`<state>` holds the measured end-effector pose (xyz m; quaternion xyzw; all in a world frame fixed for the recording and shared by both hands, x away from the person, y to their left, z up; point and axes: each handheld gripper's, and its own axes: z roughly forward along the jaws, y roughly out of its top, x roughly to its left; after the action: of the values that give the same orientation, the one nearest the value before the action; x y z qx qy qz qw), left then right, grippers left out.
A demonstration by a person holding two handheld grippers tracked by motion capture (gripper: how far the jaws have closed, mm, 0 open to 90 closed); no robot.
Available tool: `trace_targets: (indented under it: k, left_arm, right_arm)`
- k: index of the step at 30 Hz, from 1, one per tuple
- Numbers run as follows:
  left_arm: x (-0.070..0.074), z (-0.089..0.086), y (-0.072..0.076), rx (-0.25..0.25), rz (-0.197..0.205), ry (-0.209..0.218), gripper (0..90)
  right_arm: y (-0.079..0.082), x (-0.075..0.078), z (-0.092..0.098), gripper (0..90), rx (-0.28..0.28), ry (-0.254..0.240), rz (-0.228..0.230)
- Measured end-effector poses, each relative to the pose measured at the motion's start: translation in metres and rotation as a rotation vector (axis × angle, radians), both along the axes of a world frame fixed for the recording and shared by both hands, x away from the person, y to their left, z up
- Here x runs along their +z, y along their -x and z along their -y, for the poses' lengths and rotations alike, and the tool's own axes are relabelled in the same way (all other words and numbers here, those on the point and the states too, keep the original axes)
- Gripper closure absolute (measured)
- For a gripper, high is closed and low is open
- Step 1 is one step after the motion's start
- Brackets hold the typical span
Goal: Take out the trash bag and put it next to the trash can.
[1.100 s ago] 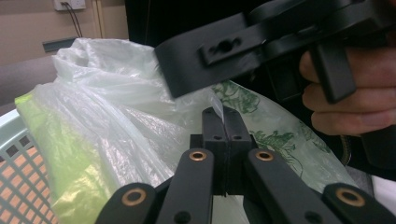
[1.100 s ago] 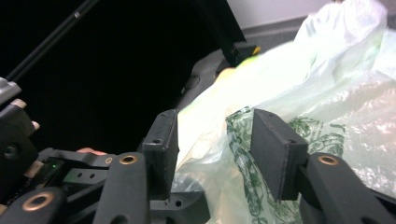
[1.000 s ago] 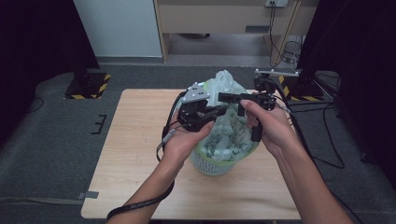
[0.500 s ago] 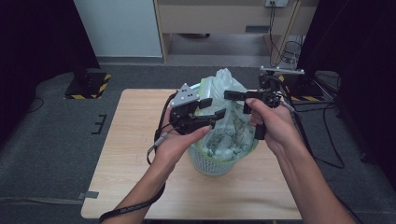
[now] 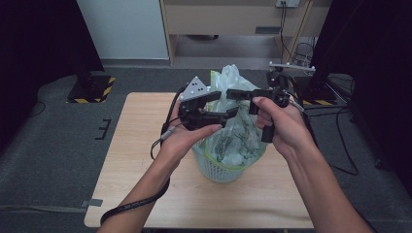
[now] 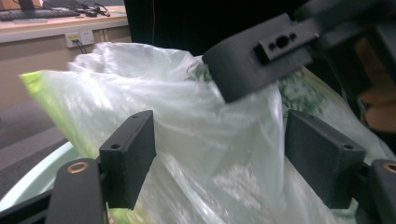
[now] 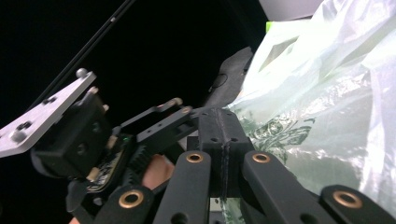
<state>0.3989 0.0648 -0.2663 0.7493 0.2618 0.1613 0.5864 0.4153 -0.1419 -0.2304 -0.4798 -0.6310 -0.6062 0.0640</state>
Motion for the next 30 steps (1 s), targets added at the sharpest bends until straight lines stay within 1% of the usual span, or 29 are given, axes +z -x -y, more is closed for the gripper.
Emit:
trace_targets:
  k: [3,5,7,8,9,10,12,13,14,17,18,21,22,23,26,28,30]
  left_arm:
    - [0.0,0.005,-0.001,-0.006,0.006,-0.019,25.5]
    - [0.0,0.008,-0.002,-0.014,-0.002,-0.024,26.7]
    - [0.0,0.009,-0.002,-0.027,-0.013,-0.024,36.2]
    - [0.0,0.009,-0.003,-0.021,-0.017,-0.028,38.4]
    - [0.0,0.009,-0.003,-0.027,-0.02,-0.034,43.3]
    - [0.0,0.008,-0.003,-0.027,-0.02,-0.04,51.1]
    - [0.0,0.007,-0.004,-0.023,-0.025,-0.039,60.6]
    - [0.0,0.007,-0.004,-0.02,-0.03,-0.031,67.0]
    - [0.0,0.006,-0.005,-0.018,-0.034,-0.028,71.4]
    - [0.001,0.005,-0.005,-0.023,-0.041,-0.029,86.7]
    - [0.001,0.005,-0.005,-0.022,-0.041,-0.032,88.5]
    - [0.002,0.005,-0.004,-0.018,-0.036,-0.054,89.4]
    - [0.002,0.005,-0.004,-0.012,-0.039,-0.063,89.4]
    - [0.002,0.005,-0.005,-0.006,-0.044,-0.071,89.4]
    - [0.002,0.002,-0.007,0.003,-0.05,-0.075,89.5]
    - [0.003,-0.001,-0.009,0.01,-0.056,-0.073,89.5]
    - [0.005,-0.005,-0.011,0.018,-0.062,-0.068,89.5]
  right_arm:
    - [0.001,0.0,-0.005,90.0,0.024,-0.015,-0.012]
    - [0.001,0.0,-0.008,90.0,0.036,-0.018,-0.015]
    - [0.002,0.0,-0.01,90.0,0.042,-0.018,-0.016]
    - [0.002,0.0,-0.011,90.0,0.043,-0.021,-0.018]
    - [0.001,0.0,-0.011,90.0,0.042,-0.021,-0.016]
    - [0.001,0.0,-0.01,90.0,0.043,-0.021,-0.017]
    - [0.001,0.0,-0.01,90.0,0.045,-0.02,-0.017]
    - [0.001,0.0,-0.01,90.0,0.044,-0.02,-0.017]
    - [0.001,0.0,-0.01,90.0,0.048,-0.02,-0.018]
    - [0.001,-0.001,-0.011,90.0,0.049,-0.018,-0.013]
    - [0.0,-0.002,-0.011,90.0,0.049,-0.018,-0.014]
    - [0.0,-0.002,-0.011,90.0,0.051,-0.014,-0.006]
    - [0.0,-0.002,-0.011,88.4,0.052,-0.013,-0.005]
    - [0.0,-0.002,-0.011,85.0,0.052,-0.013,-0.007]
    - [0.001,0.001,-0.007,72.6,0.019,-0.013,0.007]
    - [0.002,0.003,-0.003,67.5,0.0,-0.002,0.037]
    - [0.002,0.005,0.001,59.7,-0.027,0.005,0.063]
